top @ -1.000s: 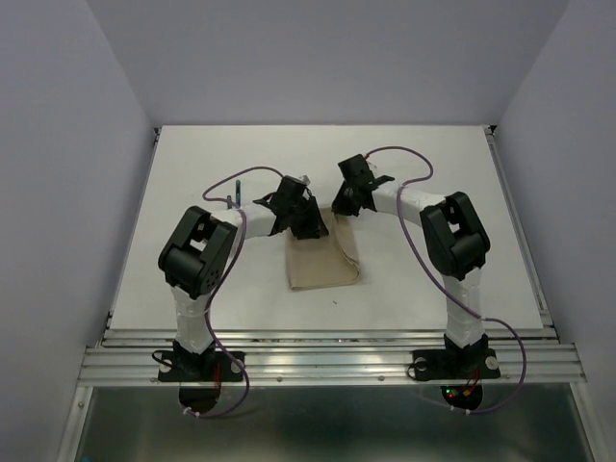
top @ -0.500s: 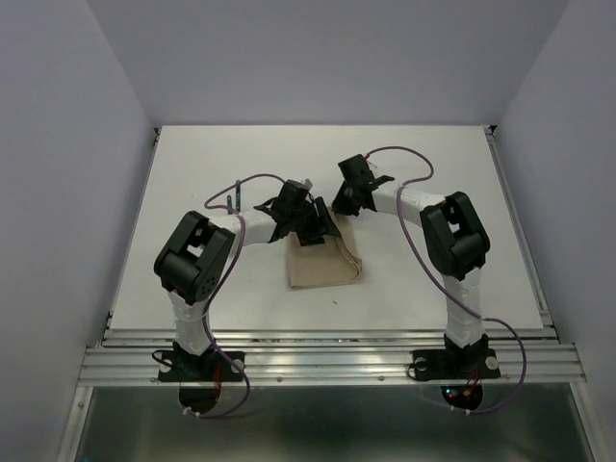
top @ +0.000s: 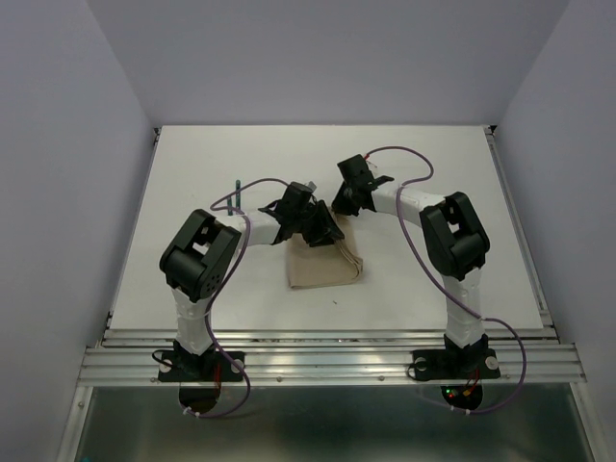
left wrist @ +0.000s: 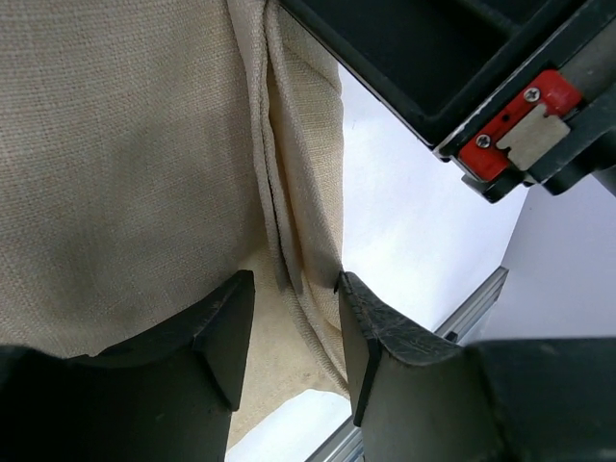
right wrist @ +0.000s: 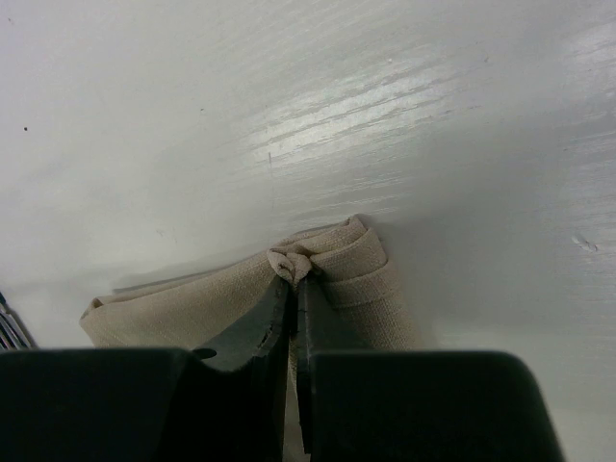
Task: Fold the napkin into a case and place the utensils inside
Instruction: Fold the lower triangle-folded napkin at the center of the board.
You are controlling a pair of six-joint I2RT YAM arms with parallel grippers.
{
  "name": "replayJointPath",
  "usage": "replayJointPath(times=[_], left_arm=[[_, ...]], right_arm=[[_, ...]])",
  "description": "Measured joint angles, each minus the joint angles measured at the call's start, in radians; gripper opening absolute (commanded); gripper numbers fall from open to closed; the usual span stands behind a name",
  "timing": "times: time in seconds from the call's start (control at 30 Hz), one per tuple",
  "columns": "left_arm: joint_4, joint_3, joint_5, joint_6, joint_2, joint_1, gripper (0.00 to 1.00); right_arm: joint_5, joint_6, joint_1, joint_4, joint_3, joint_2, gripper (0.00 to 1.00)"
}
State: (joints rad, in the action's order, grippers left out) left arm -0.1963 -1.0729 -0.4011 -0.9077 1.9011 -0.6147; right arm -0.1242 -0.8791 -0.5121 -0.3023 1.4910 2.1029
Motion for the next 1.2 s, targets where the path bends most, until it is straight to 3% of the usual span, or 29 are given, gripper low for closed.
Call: replayJointPath(times=[0.07, 0.27, 0.67, 0.77, 0.93, 1.2], left_arm=[[0.000, 0.000, 0.000, -0.006, 0.000, -0.001, 0.61], [-0.001, 0.002, 0.002, -0.021, -0.001, -0.001, 0.64], [-0.001, 0.040, 0.053, -0.061, -0.069, -0.014, 0.56], [-0.003, 0.061, 0.081, -0.072, -0.111, -0.019, 0.56], [-0.019, 0.065, 0.091, -0.079, -0.126, -0.019, 0.65], [-0.032, 0.042, 0.074, -0.082, -0.061, -0.049, 0.63]], right_arm=[[0.000, 0.000, 0.000, 0.000, 0.000, 0.000, 0.01], [0.000, 0.000, 0.000, 0.000, 0.000, 0.000, 0.01], [0.000, 0.000, 0.000, 0.000, 0.000, 0.000, 0.01], [0.000, 0.000, 0.000, 0.000, 0.000, 0.000, 0.01], [0.000, 0.000, 0.000, 0.000, 0.000, 0.000, 0.01], [-0.002, 0.000, -0.001, 0.000, 0.000, 0.000, 0.01]])
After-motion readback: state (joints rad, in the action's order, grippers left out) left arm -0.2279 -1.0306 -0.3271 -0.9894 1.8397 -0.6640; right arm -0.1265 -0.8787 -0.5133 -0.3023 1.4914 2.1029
